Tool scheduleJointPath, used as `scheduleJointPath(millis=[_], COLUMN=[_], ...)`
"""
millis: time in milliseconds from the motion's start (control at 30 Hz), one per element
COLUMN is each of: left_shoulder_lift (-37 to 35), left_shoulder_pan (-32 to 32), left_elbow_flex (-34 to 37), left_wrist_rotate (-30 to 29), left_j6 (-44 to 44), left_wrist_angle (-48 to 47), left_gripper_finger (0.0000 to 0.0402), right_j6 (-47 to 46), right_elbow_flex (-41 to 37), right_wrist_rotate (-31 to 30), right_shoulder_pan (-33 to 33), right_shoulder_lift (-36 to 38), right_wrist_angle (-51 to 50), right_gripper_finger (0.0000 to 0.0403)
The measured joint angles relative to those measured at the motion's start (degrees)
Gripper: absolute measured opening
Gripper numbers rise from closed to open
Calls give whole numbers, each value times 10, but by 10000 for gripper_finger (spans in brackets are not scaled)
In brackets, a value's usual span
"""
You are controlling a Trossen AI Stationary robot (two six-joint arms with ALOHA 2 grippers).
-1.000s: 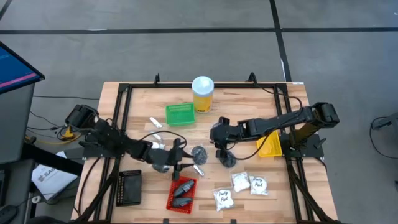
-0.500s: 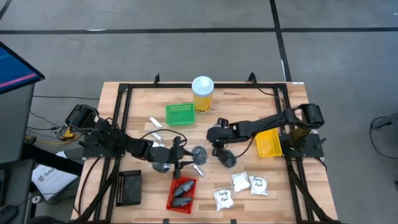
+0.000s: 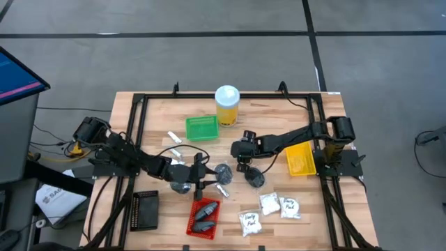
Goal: Pick & Place Travel size toiletries
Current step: Put the black hairbrush into the green bin
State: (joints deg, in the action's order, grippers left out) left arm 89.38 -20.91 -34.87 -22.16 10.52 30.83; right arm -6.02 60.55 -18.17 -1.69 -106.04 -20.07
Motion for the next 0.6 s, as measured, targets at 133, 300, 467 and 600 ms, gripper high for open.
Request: scheduleJointPath(millis=[133,300,467,600], left_shoulder_lift=[0,0,0,0], left_shoulder_pan=[0,0,0,0], left_elbow_flex=[0,0,0,0], left_wrist_rotate=[0,0,0,0], left_j6=[0,0,0,0], left_wrist_angle=[0,0,0,0], left_gripper_finger=[143,143,143,143], right_j6=[4,6,6,6], right_elbow_flex=[0,0,0,1], right_wrist_rotate=[1,1,0,-12], right_shoulder_pan=[0,0,3,6], right_shoulder_lift=[-12,-13,-16,-31], right_wrist_angle=[9,11,11,12], right_gripper_finger=[120,120,120,120])
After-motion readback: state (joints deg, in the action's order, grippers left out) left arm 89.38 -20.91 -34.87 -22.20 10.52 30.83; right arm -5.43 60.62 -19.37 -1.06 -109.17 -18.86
